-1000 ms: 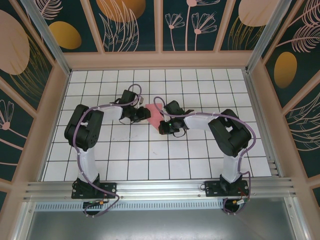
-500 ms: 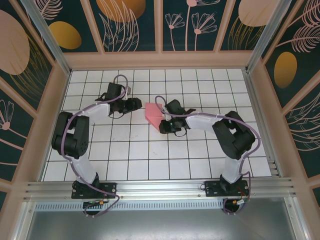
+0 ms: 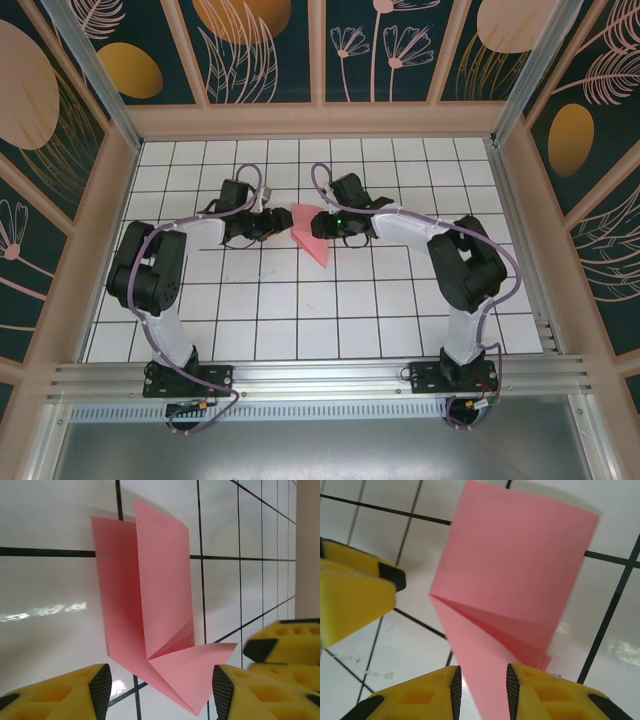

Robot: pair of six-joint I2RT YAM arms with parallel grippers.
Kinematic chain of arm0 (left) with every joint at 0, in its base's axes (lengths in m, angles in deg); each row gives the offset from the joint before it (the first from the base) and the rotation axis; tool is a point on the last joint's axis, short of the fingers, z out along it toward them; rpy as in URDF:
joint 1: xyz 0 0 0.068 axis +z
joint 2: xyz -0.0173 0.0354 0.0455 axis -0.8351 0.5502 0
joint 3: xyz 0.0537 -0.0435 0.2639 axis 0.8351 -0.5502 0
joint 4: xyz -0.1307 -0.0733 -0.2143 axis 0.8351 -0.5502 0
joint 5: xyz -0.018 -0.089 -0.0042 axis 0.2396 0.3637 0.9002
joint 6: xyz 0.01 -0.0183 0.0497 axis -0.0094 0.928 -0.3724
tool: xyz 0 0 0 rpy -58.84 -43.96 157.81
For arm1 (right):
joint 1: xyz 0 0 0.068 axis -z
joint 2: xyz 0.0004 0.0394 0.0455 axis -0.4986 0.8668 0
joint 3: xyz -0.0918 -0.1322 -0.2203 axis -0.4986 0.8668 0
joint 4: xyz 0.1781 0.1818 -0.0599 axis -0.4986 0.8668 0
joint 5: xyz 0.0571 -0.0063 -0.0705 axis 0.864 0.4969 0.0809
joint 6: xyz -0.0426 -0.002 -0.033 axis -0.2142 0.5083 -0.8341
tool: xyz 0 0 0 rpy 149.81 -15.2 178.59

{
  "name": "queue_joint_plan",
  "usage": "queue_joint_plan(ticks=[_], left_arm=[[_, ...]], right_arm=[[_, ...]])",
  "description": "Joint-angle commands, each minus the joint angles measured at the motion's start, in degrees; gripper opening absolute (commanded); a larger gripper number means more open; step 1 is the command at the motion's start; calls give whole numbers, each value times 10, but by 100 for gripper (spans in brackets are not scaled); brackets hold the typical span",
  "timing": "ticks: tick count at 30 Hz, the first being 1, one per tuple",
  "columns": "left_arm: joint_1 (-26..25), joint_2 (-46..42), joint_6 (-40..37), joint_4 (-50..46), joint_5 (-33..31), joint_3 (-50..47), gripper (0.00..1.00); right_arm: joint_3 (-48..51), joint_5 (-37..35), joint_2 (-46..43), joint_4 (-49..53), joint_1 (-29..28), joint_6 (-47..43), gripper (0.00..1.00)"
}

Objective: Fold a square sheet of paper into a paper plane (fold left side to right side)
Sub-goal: Third fold the triangle at the center of the table, then fourth fold the wing at the center of the table.

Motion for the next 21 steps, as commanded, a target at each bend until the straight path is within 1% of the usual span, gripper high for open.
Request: queue_joint_plan(ticks=[1, 8, 11, 13, 15, 18, 21], left_arm=[[-12, 22, 14, 26, 24, 6, 59], [-27, 59, 16, 20, 19, 33, 57], [-34, 69, 20, 20, 21, 47, 53], [-39, 74, 22, 19, 21, 55, 48], [-42, 76, 23, 16, 20, 60, 41], [-43, 72, 24, 13, 16, 61, 25], [-45, 63, 25, 3, 3, 60, 20]], right_arm=[[-9, 14, 17, -1, 5, -8, 33], [3, 11, 26, -3, 10, -10, 33], [2, 8, 34, -1, 12, -13, 33], [-2, 1, 37, 6, 14, -17, 33], [-3, -14, 27, 8, 13, -21, 32], [25, -47, -26, -19, 7, -30, 34], [36, -81, -63, -7, 3, -45, 37]])
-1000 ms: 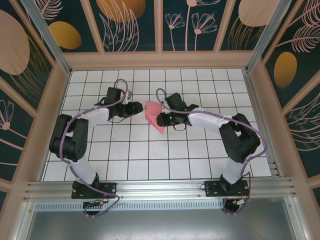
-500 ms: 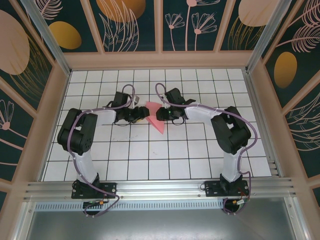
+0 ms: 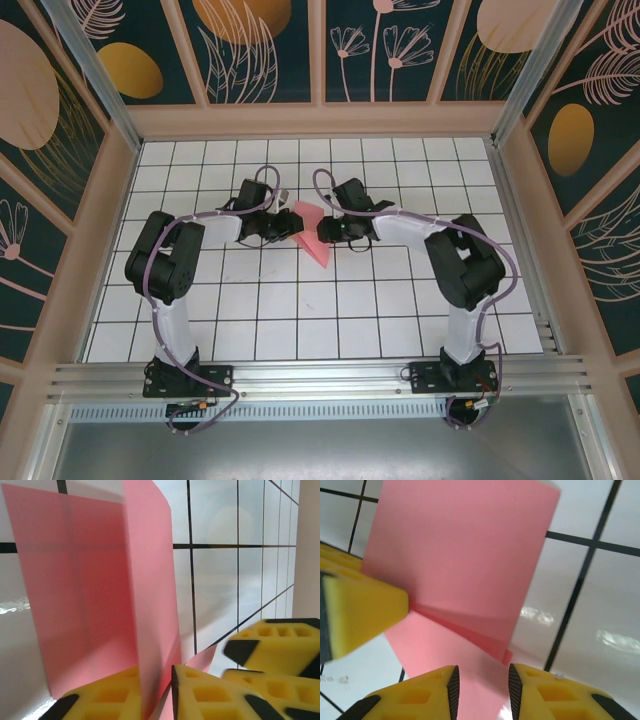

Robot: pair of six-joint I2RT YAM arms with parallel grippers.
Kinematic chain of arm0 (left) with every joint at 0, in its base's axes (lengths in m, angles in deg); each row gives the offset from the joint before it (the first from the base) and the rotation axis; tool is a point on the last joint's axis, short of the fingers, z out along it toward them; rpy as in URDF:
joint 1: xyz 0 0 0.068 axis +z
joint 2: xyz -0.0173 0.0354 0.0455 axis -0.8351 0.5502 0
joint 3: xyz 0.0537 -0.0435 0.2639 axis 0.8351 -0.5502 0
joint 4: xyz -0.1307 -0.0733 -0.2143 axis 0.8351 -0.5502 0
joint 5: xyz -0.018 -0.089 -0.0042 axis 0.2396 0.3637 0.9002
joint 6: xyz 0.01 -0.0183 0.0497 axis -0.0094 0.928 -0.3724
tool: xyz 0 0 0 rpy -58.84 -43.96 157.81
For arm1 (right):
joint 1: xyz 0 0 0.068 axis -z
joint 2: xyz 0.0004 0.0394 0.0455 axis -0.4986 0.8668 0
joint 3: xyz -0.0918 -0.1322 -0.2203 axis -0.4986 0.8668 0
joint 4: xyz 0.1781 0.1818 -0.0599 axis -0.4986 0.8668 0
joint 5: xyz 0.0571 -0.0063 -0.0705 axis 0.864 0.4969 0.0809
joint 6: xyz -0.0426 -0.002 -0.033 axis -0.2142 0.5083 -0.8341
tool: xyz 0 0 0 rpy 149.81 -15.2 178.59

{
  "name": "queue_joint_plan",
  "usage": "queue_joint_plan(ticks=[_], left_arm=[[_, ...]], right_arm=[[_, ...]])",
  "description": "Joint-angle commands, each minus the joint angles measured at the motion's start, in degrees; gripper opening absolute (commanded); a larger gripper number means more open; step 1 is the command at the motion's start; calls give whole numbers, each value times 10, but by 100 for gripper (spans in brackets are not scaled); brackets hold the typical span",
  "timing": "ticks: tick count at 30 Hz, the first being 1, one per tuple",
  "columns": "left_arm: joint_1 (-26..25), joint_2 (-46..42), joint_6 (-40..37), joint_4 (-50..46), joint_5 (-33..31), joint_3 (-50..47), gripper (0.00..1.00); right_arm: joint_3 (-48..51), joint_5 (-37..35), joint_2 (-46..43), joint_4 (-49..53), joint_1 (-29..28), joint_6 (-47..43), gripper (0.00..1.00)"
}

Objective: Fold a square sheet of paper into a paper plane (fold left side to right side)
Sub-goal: Fourth fold the wing at the center of the table.

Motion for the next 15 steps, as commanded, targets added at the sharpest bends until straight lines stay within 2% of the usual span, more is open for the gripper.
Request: queue_joint_plan(ticks=[1, 8, 15], left_arm=[[-3, -6, 3, -5, -7, 8, 19], [-10, -12, 19, -1, -11, 10, 16], [-14, -14, 18, -11, -14, 16, 16]], right_arm=[[14, -58, -62, 2, -12, -27, 38], [73, -175, -69, -47, -103, 15, 44], [51, -225, -9, -40, -139, 25, 47]])
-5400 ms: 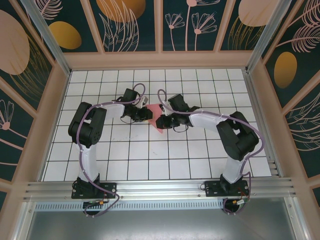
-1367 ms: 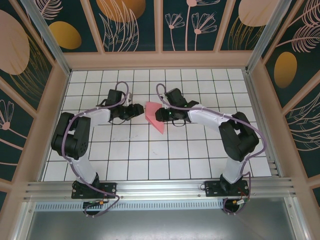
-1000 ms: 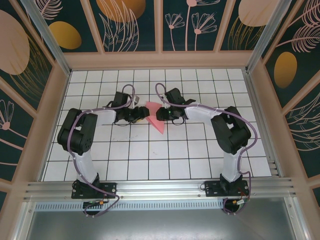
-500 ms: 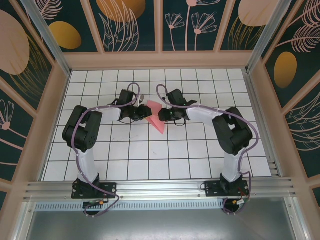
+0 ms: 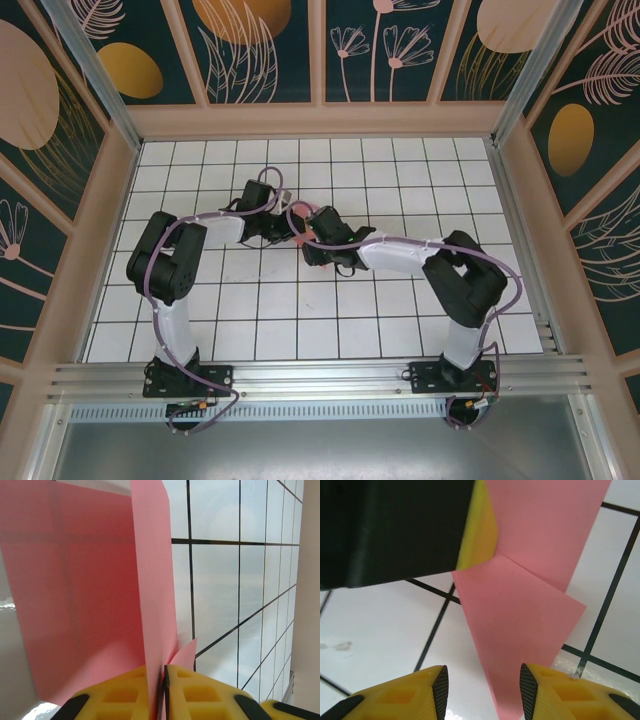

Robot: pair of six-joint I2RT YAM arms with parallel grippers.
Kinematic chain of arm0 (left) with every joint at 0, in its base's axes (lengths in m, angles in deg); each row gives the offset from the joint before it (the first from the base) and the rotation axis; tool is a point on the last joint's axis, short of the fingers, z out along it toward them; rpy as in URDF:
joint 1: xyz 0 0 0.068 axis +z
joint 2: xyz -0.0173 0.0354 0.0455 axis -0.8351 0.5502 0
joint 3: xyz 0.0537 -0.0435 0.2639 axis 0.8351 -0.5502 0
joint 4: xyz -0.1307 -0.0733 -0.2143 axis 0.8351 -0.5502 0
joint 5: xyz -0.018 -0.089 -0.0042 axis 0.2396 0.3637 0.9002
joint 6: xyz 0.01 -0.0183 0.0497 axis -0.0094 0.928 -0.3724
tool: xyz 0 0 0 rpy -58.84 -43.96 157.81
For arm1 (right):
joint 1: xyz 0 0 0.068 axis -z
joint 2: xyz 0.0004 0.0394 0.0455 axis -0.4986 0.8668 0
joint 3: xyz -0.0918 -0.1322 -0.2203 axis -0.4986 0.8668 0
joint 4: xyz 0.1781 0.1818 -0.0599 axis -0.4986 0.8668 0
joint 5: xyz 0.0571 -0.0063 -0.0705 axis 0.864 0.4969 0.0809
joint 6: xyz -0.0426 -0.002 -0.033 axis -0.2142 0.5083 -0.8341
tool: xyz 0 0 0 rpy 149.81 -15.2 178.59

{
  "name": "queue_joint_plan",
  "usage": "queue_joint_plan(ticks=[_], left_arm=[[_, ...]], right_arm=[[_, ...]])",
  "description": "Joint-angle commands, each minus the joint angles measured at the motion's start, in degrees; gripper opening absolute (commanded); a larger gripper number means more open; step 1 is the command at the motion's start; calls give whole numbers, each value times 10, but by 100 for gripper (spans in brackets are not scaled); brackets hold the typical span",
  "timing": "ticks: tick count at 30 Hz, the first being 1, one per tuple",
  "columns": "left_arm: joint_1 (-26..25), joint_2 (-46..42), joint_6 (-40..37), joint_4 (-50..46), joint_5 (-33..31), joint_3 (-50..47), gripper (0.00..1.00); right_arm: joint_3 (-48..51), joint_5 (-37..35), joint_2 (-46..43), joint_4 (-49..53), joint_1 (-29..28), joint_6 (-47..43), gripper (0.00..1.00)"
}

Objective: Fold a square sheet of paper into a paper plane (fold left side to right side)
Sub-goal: Fourth fold the wing at the center of the table.

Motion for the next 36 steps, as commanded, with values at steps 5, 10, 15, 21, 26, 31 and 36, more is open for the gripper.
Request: queue_joint_plan(ticks=[5, 10, 15, 21, 26, 31, 36], left_arm=[[-3, -17, 5, -15, -7, 15, 16], [-2, -18, 4, -19, -9, 17, 16], [-2, -19, 2, -23, -12, 20, 16], [-2, -25, -5, -34, -15, 25, 19], [-2, -27, -24, -59, -23, 46, 25], [1, -31, -38, -81, -27, 65, 34], [22, -54, -50, -100, -27, 72, 48]], right_arm=[[-17, -55, 36, -6, -9, 13, 47], [-27, -56, 50, -3, -9, 8, 47], [-31, -59, 58, -2, -9, 7, 45], [-35, -50, 67, 1, -8, 8, 42], [-34, -35, 72, 0, -6, 8, 36], [-26, -18, 72, -7, -1, 11, 28], [-18, 0, 71, -15, 4, 13, 21]])
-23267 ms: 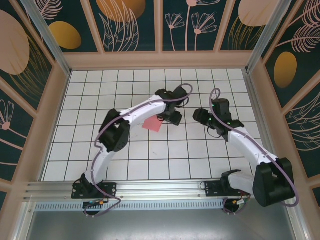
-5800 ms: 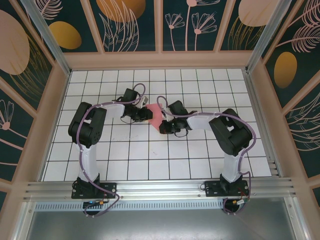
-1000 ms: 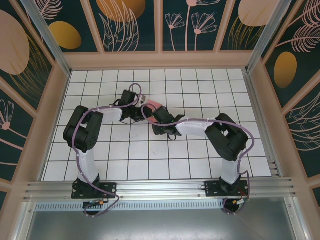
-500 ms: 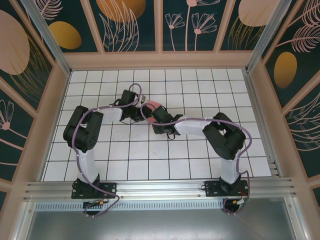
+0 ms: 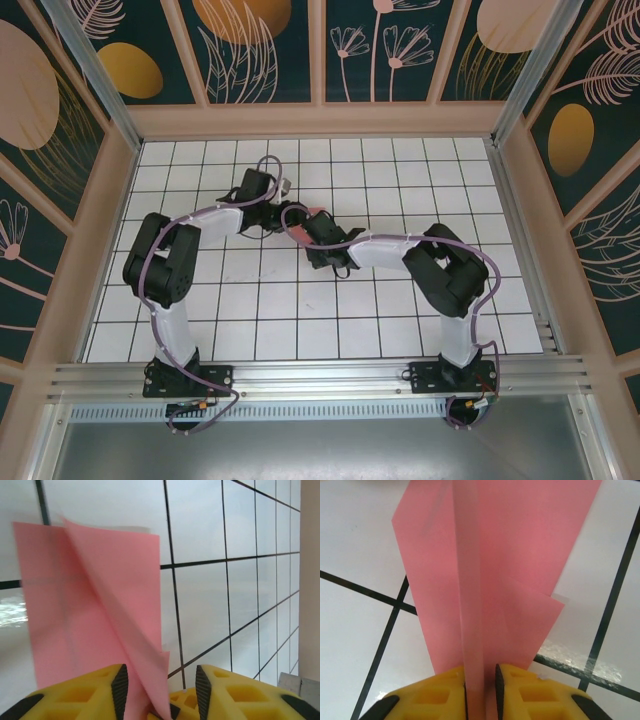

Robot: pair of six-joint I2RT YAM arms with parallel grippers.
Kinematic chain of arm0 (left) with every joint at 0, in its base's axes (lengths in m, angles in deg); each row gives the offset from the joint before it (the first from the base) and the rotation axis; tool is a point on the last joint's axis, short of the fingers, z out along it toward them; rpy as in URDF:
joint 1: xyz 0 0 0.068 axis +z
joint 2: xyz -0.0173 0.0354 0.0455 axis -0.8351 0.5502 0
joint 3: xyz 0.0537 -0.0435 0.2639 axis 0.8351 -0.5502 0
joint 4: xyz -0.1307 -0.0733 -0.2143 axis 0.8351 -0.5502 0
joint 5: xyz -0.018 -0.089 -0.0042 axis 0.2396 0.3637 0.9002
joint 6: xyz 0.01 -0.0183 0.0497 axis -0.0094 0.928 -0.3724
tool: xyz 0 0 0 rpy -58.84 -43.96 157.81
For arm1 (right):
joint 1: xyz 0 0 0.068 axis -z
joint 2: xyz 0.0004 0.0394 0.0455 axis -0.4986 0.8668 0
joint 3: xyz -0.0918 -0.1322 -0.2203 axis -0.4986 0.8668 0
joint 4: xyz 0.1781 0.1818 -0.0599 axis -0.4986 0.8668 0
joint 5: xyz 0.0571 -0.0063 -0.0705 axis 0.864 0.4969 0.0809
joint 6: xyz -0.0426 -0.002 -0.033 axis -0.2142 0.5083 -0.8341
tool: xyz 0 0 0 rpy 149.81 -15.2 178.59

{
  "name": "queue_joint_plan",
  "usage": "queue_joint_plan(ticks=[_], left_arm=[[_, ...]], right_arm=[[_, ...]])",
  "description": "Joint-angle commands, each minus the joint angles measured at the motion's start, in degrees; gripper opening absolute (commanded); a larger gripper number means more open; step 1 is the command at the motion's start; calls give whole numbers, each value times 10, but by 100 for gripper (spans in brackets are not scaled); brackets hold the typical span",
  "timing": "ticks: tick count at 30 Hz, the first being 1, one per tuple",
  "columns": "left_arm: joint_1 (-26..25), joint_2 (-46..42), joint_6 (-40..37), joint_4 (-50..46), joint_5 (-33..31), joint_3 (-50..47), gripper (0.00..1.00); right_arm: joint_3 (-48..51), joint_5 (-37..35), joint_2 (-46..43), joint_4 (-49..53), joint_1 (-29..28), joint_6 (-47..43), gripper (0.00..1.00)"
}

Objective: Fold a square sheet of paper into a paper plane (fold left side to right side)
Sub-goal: Fourth fold the wing at the center of the table.

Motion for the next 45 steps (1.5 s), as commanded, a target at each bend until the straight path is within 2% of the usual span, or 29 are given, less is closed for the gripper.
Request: queue_joint_plan(ticks=[1, 8, 16, 20, 27, 33, 45], left_arm=[[20, -40, -19, -26, 2, 15, 49], [40, -73, -29, -34, 5, -1, 57], [31, -49, 4, 41, 62, -39, 61], [14, -29, 6, 42, 63, -24, 66], [5, -1, 3, 25, 34, -12, 67], [-2, 26, 8, 29, 38, -3, 59], [-7, 29, 30, 54, 40, -12, 28]], right_arm=[[3, 28, 9, -6, 3, 2, 20], [5, 24, 6, -2, 4, 1, 23], [3, 14, 0, 8, 3, -3, 24], [4, 8, -2, 9, 1, -5, 25], [3, 8, -3, 9, 1, -6, 26], [4, 6, -8, 8, 1, -9, 26], [15, -7, -56, 13, -2, -13, 36]])
